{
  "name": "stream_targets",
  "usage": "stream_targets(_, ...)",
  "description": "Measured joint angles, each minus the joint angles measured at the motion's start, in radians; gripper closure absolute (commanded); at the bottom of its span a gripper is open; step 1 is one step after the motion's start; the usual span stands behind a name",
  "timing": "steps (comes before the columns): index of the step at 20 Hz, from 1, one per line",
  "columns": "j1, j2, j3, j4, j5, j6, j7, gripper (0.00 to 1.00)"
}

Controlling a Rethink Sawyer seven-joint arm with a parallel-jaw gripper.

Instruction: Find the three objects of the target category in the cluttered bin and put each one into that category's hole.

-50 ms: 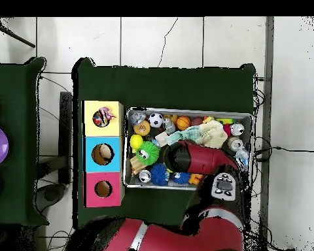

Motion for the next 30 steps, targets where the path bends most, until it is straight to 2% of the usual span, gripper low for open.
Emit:
stream_targets(6, -0.125, -0.011, 0.111, 0.0, -0.001, -0.021, 0.0, 0.0)
stream_targets(7, -0.147, -0.016, 0.129, 0.001, -0.001, -0.021, 0.0, 1.0)
stream_targets(11, -0.144, -0.017, 0.128, 0.001, -0.001, -0.021, 0.0, 1.0)
stream_targets(14, -0.113, -0.016, 0.113, 0.002, -0.001, -0.021, 0.0, 1.0)
stream_targets(19, -0.021, -0.016, 0.05, 0.002, -0.001, -0.021, 0.0, 1.0)
stream_targets(20, 0.023, -0.019, 0.02, 0.002, -0.002, -0.021, 0.0, 1.0)
stream_targets(23, 0.066, -0.029, -0.007, 0.005, -0.002, -0.021, 0.0, 1.0)
stream_targets(27, 0.143, -0.082, -0.042, 0.021, -0.001, -0.019, 0.0, 1.0)
stream_targets(29, 0.156, -0.098, -0.045, 0.026, -0.001, -0.015, 0.0, 1.0)
stream_targets(30, 0.177, -0.132, -0.048, 0.034, 0.001, -0.002, 0.0, 1.0)
